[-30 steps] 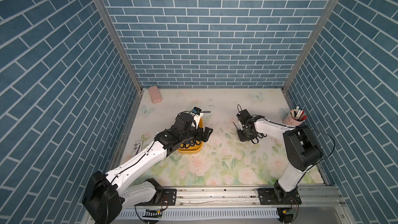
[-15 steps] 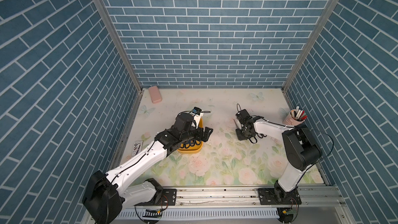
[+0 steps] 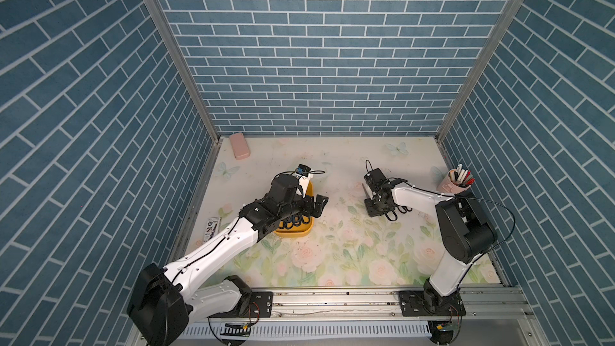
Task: Put the scissors into the storage box
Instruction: Pick up the scissors from the center of the board, then place the scissors in the storage box.
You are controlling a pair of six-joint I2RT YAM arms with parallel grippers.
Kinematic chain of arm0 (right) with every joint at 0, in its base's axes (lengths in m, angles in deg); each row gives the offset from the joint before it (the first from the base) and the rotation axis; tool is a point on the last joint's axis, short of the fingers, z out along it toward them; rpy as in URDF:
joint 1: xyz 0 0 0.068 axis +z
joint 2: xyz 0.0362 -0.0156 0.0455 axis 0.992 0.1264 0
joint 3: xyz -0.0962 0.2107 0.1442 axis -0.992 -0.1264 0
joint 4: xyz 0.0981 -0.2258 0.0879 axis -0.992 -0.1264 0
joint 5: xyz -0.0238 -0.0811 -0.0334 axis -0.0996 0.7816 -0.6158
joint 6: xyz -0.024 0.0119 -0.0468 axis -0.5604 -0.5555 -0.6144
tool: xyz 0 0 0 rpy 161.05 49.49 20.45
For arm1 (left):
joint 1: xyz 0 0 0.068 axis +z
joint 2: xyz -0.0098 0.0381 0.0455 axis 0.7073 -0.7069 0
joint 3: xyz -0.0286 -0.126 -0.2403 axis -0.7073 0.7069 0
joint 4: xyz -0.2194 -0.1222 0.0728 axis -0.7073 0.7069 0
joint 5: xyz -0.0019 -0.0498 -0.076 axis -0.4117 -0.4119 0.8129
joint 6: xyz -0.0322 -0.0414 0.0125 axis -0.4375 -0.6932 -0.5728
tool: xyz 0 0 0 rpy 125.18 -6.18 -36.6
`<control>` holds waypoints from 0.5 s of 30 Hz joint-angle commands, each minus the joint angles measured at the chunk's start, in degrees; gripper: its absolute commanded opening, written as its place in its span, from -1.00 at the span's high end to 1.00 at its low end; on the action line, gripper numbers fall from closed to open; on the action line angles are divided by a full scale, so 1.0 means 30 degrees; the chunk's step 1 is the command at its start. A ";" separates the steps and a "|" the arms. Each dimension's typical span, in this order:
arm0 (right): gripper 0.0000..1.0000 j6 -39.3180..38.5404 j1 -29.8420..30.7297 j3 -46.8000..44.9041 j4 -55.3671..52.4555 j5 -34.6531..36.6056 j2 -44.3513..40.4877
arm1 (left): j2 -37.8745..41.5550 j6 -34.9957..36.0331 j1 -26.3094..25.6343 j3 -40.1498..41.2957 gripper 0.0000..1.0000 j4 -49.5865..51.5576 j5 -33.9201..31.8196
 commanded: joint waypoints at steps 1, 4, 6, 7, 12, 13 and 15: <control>1.00 0.0799 0.0184 0.0127 -0.1769 -0.0561 -0.0912 | 0.0637 0.0133 -0.0001 0.0644 -0.98 -0.0520 -0.1235; 1.00 0.1146 0.0478 0.0675 -0.1953 -0.1011 -0.1425 | 0.1569 0.0157 0.0510 0.1466 -1.00 -0.1270 -0.1505; 1.00 0.1318 0.0813 0.1176 -0.2263 -0.1058 -0.1657 | 0.2172 0.0493 0.0865 0.2045 -1.00 -0.1689 -0.0875; 1.00 0.1441 0.1016 0.1456 -0.2469 -0.1042 -0.1786 | 0.2500 0.0811 0.0978 0.2315 -1.00 -0.1764 -0.0594; 1.00 0.2049 0.2213 0.2648 -0.3002 -0.1448 -0.2385 | 0.3586 0.2420 0.1449 0.2739 -0.99 -0.0755 0.0365; 1.00 0.2243 0.2622 0.3008 -0.3065 -0.1654 -0.2400 | 0.3759 0.2464 0.1796 0.2705 -1.00 -0.0398 0.0176; 1.00 0.2673 0.3499 0.3836 -0.3207 -0.1803 -0.2381 | 0.4099 0.2117 0.2908 0.2734 -1.00 0.0093 0.0009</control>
